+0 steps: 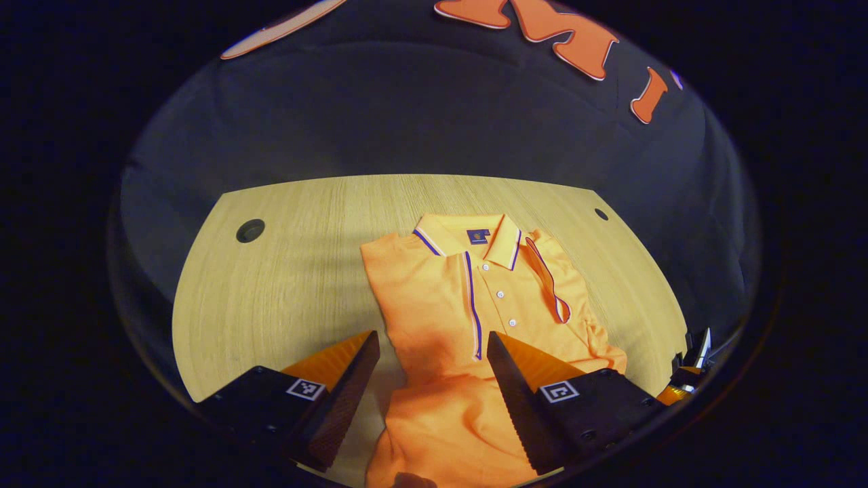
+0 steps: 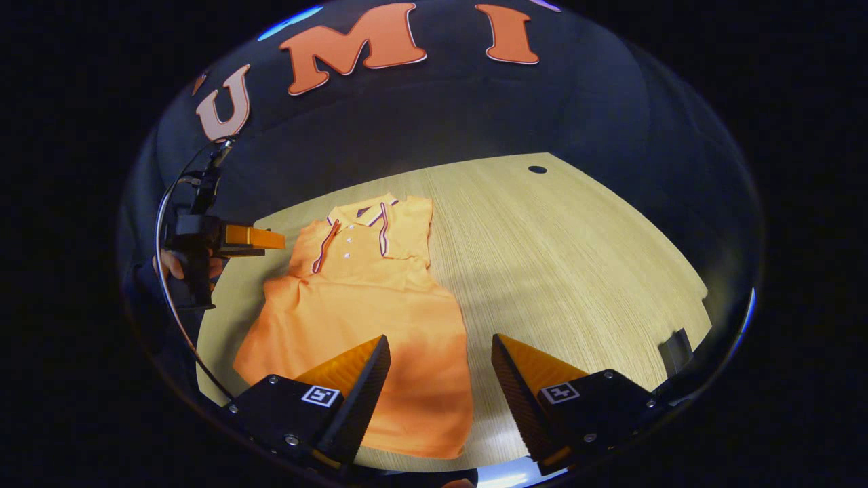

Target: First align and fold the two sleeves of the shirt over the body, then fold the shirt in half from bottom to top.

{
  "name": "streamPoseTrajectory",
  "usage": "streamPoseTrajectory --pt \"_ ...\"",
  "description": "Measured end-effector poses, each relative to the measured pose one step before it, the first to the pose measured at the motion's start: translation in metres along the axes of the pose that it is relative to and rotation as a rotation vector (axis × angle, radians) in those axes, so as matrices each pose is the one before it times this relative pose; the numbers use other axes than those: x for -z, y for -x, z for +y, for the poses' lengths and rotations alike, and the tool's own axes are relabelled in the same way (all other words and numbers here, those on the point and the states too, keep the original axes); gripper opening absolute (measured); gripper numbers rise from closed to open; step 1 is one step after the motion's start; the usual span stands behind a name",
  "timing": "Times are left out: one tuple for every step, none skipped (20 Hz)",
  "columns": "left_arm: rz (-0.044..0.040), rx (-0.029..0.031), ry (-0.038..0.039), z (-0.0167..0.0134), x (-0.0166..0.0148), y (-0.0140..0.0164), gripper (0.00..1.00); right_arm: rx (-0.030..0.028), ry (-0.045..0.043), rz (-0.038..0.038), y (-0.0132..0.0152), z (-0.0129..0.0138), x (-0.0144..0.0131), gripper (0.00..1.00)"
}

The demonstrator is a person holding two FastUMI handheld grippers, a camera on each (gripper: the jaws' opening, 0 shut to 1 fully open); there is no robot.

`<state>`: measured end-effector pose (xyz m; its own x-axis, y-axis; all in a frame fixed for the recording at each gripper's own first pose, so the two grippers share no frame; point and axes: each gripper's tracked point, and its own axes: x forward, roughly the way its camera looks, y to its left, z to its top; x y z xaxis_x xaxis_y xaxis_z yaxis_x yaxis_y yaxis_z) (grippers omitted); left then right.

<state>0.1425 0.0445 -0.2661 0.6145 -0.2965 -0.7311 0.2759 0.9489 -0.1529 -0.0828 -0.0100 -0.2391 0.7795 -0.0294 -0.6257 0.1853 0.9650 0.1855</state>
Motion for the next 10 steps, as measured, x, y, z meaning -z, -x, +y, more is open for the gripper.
streamPoseTrajectory --pt "-0.00609 -0.01167 -0.01484 0.00359 0.009 0.00718 0.99 -0.00706 0.00866 0.00852 -0.00209 0.00045 0.00368 0.92" --pt "-0.00091 -0.01176 -0.01375 0.00435 0.00946 0.00682 0.99 -0.00476 0.00816 0.00747 -0.0003 -0.00063 0.00337 0.92" --pt "0.00474 -0.00476 -0.0011 0.00187 0.01054 0.00594 0.99 -0.00502 0.00777 0.0071 -0.00055 0.00016 0.00401 0.92" --pt "0.01048 0.00572 0.00655 -0.00018 0.01131 0.00655 0.99 -0.00289 0.00745 0.00703 -0.00059 -0.00083 0.00347 0.92" --pt "0.00483 0.00046 0.01316 0.00189 0.01103 0.00569 0.99 -0.00301 0.00741 0.00701 0.00055 -0.00157 0.00422 0.92" --pt "0.00777 -0.00517 0.00824 0.00286 0.01031 0.00446 0.99 -0.00265 0.00696 0.00967 0.0 -0.00116 0.00451 0.92" --pt "0.00921 -0.0083 0.00254 0.00327 0.01164 0.00353 0.99 -0.00173 0.00593 0.00905 0.00047 -0.0016 0.00441 0.92" --pt "0.00481 -0.0049 -0.00459 0.00232 0.01082 0.00406 0.99 -0.00506 0.00509 0.00658 0.00022 -0.00092 0.00286 0.92" --pt "0.00541 -0.00482 -0.00973 0.00123 0.00978 0.0055 0.99 -0.00445 0.00488 0.00602 0.00024 -0.00081 0.00361 0.92" --pt "0.00788 -0.00192 -0.01233 0.0005 0.01107 0.00365 0.99 -0.00852 0.00646 0.00828 -0.0003 0.00044 0.00319 0.92"
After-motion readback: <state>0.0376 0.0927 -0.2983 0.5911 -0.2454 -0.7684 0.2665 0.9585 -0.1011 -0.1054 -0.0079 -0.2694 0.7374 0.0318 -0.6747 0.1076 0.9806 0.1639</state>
